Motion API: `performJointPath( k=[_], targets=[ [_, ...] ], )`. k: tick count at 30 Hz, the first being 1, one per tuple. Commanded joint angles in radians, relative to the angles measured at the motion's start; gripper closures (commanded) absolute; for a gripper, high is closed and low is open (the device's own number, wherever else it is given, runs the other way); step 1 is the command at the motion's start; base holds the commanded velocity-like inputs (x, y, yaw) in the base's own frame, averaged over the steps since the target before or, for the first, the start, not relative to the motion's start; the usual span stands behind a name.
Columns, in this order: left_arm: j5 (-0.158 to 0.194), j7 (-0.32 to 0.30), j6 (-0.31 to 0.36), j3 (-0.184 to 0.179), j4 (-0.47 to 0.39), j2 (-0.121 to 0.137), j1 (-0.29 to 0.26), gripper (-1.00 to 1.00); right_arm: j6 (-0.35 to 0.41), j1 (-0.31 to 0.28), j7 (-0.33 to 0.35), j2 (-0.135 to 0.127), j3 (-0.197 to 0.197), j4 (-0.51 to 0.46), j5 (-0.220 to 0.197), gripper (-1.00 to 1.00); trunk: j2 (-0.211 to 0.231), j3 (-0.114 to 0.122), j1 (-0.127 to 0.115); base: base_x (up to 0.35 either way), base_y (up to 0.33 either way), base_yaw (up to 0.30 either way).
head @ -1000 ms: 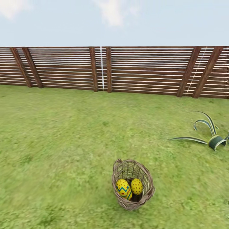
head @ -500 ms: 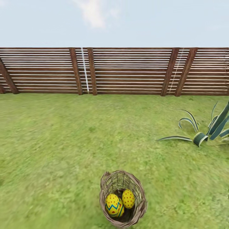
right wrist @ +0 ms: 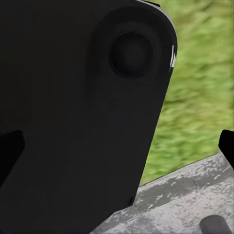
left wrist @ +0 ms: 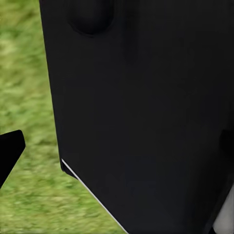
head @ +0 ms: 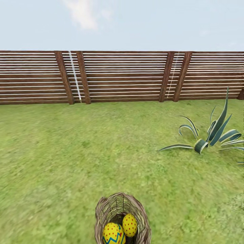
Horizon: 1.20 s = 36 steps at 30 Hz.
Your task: Take the three Easter eggs out of the wicker basket on the lawn in the garden, then place them on the lawn next to a single tree (choose any tree) so that all three eggs are next to the same tree and none are left in the basket.
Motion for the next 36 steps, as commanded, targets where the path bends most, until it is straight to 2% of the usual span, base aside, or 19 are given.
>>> performJointPath(
  k=[1, 15, 17, 20, 22, 25, 27, 28, 29, 30, 31, 32, 34, 35, 36],
  targets=[
    [0.001, 0.000, 0.000, 0.001, -0.001, 0.000, 0.000, -1.00, -0.003, -0.001, 0.000, -0.001, -0.003, 0.002, 0.008, -1.00, 0.000, -0.001, 0.000, 0.008, 0.000, -0.005],
    [0.002, -0.007, 0.001, 0.000, -0.017, -0.006, 0.000, -1.00, -0.002, -0.001, 0.000, -0.005, 0.005, -0.004, 0.013, -1.00, 0.000, -0.001, 0.000, 0.001, 0.000, -0.001],
    [0.001, -0.006, 0.006, 0.000, -0.034, -0.010, 0.000, -1.00, -0.002, -0.001, 0.000, -0.006, 0.005, -0.014, 0.013, -1.00, 0.000, -0.001, 0.000, 0.000, 0.000, 0.000],
    [-0.003, 0.004, 0.036, -0.001, -0.117, -0.013, -0.008, -1.00, 0.001, -0.001, 0.002, -0.008, 0.005, -0.053, 0.011, -1.00, 0.000, -0.001, 0.000, 0.000, 0.000, 0.000],
    [-0.005, 0.028, 0.110, -0.001, -0.193, 0.001, -0.036, -1.00, 0.007, -0.001, 0.002, -0.010, 0.001, -0.095, 0.004, -1.00, 0.000, -0.001, 0.000, 0.000, 0.000, 0.000],
    [-0.002, 0.063, 0.317, 0.001, -0.291, 0.051, -0.133, -1.00, 0.017, -0.001, 0.001, -0.020, -0.014, -0.172, -0.004, -1.00, 0.000, -0.001, 0.000, 0.000, 0.000, 0.000],
    [-0.001, 0.073, 0.431, 0.001, -0.355, 0.068, -0.196, -1.00, 0.043, -0.002, -0.002, -0.026, -0.055, -0.230, -0.007, -1.00, 0.000, -0.001, 0.000, 0.000, 0.000, 0.000],
    [-0.001, 0.074, 0.450, 0.001, -0.373, 0.071, -0.210, -1.00, 0.060, -0.003, -0.002, -0.027, -0.071, -0.247, -0.007, -1.00, 0.000, -0.001, 0.000, 0.000, 0.000, 0.000],
    [-0.001, 0.077, 0.481, 0.002, -0.412, 0.072, -0.236, -1.00, 0.108, -0.008, -0.003, -0.030, -0.110, -0.284, -0.007, -1.00, 0.000, -0.001, 0.000, 0.000, 0.000, 0.000],
    [-0.001, 0.079, 0.511, 0.002, -0.464, 0.068, -0.276, -1.00, 0.212, -0.016, -0.002, -0.035, -0.176, -0.349, -0.006, -1.00, 0.000, -0.001, 0.000, 0.000, 0.000, 0.000],
    [0.000, 0.081, 0.563, 0.002, -0.516, 0.044, -0.392, -1.00, 0.416, -0.026, -0.001, -0.042, -0.295, -0.528, -0.005, -1.00, 0.000, -0.001, 0.000, 0.000, 0.000, 0.000],
    [0.000, 0.080, 0.621, 0.002, -0.527, 0.023, -0.461, -1.00, 0.488, -0.028, -0.001, -0.042, -0.324, -0.625, -0.005, -1.00, 0.000, -0.001, 0.000, 0.000, 0.000, 0.000],
    [0.001, 0.079, 0.702, 0.001, -0.540, -0.007, -0.548, -1.00, 0.576, -0.029, -0.001, -0.043, -0.343, -0.748, -0.006, -1.00, 0.000, -0.001, 0.000, 0.000, 0.000, 0.000],
    [0.004, 0.078, 0.741, 0.001, -0.556, -0.026, -0.611, -1.00, 0.659, -0.034, -0.001, -0.043, -0.350, -0.837, -0.007, -1.00, 0.000, -0.001, 0.000, 0.000, 0.000, 0.000],
    [0.007, 0.078, 0.749, 0.001, -0.561, -0.033, -0.630, -1.00, 0.689, -0.038, 0.000, -0.043, -0.352, -0.866, -0.007, -1.00, 0.000, -0.001, 0.000, 0.000, 0.000, 0.000]
  ],
)
